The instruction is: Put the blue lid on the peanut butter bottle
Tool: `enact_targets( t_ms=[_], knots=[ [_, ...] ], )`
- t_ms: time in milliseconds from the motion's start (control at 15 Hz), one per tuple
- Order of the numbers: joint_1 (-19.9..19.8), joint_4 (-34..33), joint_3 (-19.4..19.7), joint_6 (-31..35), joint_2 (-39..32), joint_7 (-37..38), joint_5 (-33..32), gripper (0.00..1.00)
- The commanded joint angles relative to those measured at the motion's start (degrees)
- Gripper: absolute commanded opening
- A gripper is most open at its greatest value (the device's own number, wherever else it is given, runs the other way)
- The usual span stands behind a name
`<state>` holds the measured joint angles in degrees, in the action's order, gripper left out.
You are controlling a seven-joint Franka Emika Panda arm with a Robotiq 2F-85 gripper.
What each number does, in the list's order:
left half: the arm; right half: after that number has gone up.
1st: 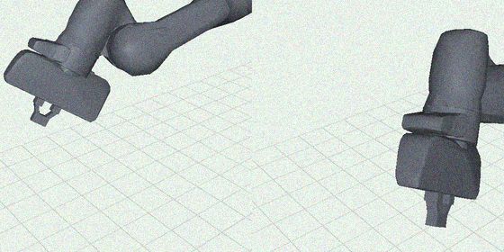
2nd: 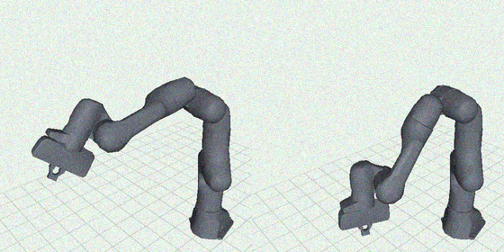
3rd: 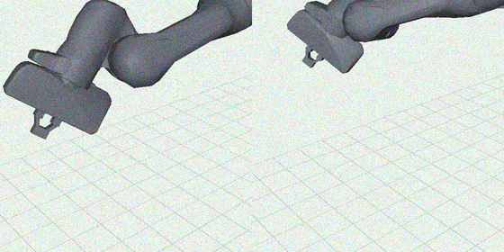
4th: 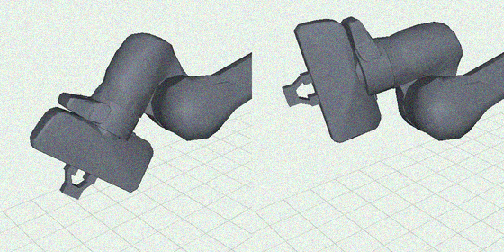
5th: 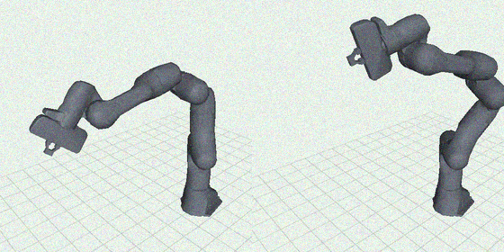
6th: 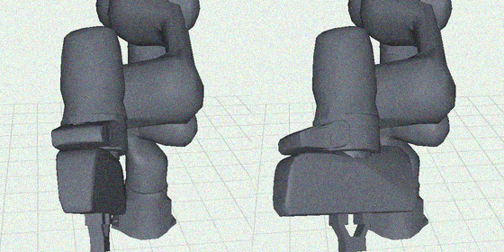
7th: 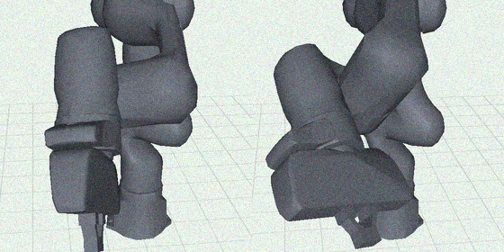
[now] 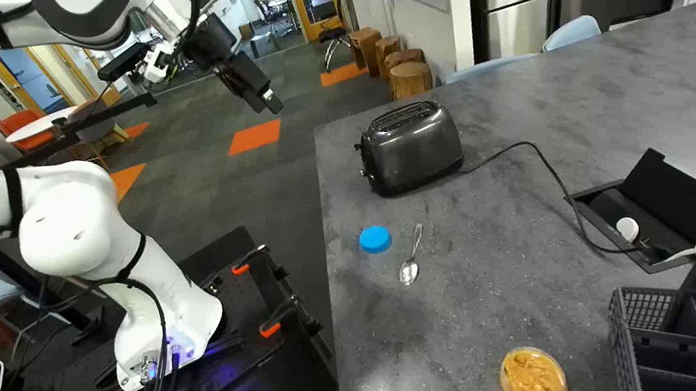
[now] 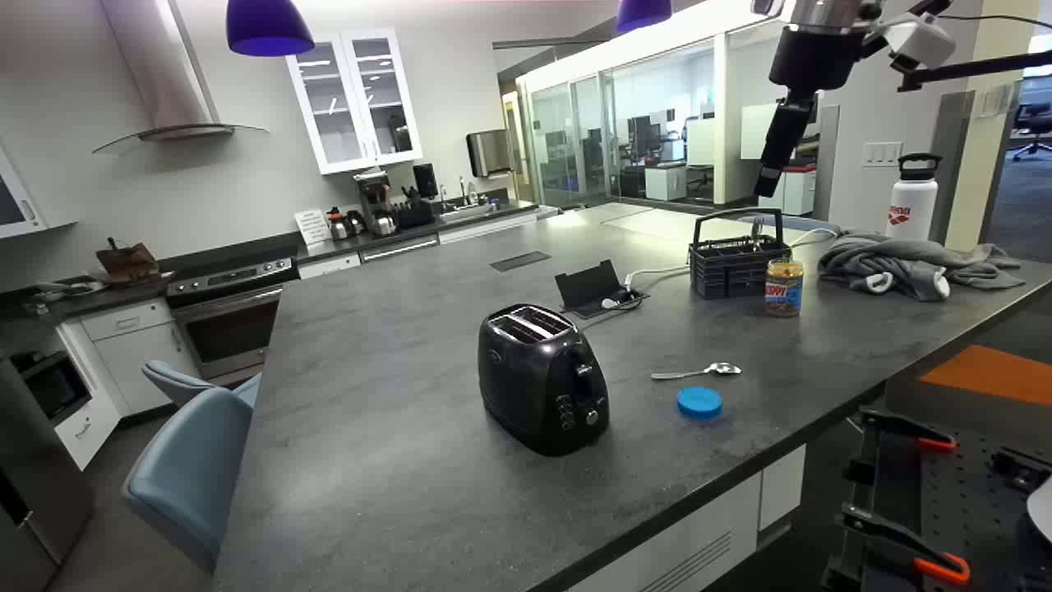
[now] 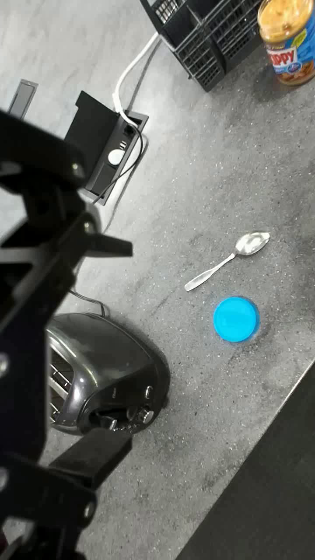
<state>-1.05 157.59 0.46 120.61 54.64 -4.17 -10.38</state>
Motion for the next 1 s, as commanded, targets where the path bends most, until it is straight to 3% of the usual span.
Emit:
enact_targets(
  t_ms=[0,400,600,933],
  knots=[
    [0.0,-0.1,0.0,-0.1,0.0,0.0,0.0,1.00],
    [0.0,0.4,1.4,1.8,-1.6,-1.2,0.0,1.00],
    [-1.2,3.6,3.1,9.4,-4.6,-1.0,-1.0,1.00],
    [-3.3,2.7,7.0,24.0,-18.9,-1.6,-0.3,1.00]
  ],
)
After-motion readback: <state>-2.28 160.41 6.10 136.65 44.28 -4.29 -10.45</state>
